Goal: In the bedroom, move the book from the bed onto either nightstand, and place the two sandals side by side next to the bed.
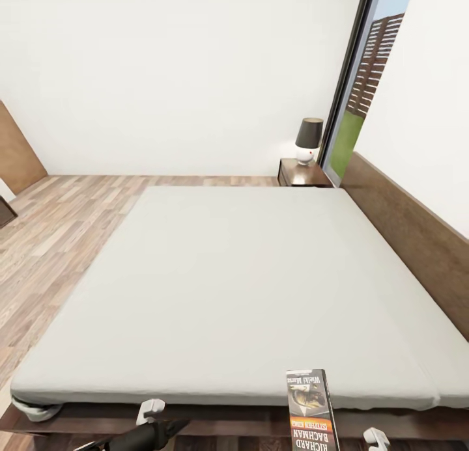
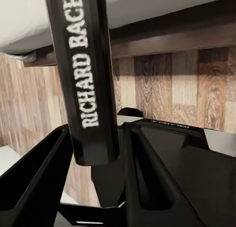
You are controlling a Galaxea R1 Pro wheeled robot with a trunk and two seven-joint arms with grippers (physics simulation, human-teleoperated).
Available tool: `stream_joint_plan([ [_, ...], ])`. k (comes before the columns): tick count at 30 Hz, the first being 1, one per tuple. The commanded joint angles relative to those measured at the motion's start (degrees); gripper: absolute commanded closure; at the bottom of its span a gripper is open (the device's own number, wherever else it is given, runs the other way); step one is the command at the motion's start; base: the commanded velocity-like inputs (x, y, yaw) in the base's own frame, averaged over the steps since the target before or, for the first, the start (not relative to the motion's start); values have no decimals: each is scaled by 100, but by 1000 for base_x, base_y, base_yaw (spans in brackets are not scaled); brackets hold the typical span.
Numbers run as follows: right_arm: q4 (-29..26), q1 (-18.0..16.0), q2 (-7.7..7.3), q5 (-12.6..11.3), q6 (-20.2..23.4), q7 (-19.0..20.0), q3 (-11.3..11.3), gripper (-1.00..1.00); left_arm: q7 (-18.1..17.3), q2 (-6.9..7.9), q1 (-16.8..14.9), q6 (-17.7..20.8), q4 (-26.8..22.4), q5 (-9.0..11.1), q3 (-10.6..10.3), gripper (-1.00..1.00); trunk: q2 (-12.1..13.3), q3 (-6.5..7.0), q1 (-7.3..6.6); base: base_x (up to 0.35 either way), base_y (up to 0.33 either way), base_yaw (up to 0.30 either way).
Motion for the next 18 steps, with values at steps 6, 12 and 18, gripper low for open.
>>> stream_joint_plan([
  [6, -3, -4, -6, -59, 50, 0, 29, 100, -23, -1, -3, 33, 1, -25, 46, -100, -5, 50, 1, 0, 0, 0],
  [12, -3, -4, -6, -59, 50, 0, 29, 100, -23, -9, -5, 32, 1, -25, 46, -100, -5, 105, 1, 0, 0, 0],
  [18, -3, -4, 0, -59, 50, 0, 29, 100, -23, -10, -4, 33, 1, -25, 46, -100, -5, 161, 1, 0, 0, 0],
])
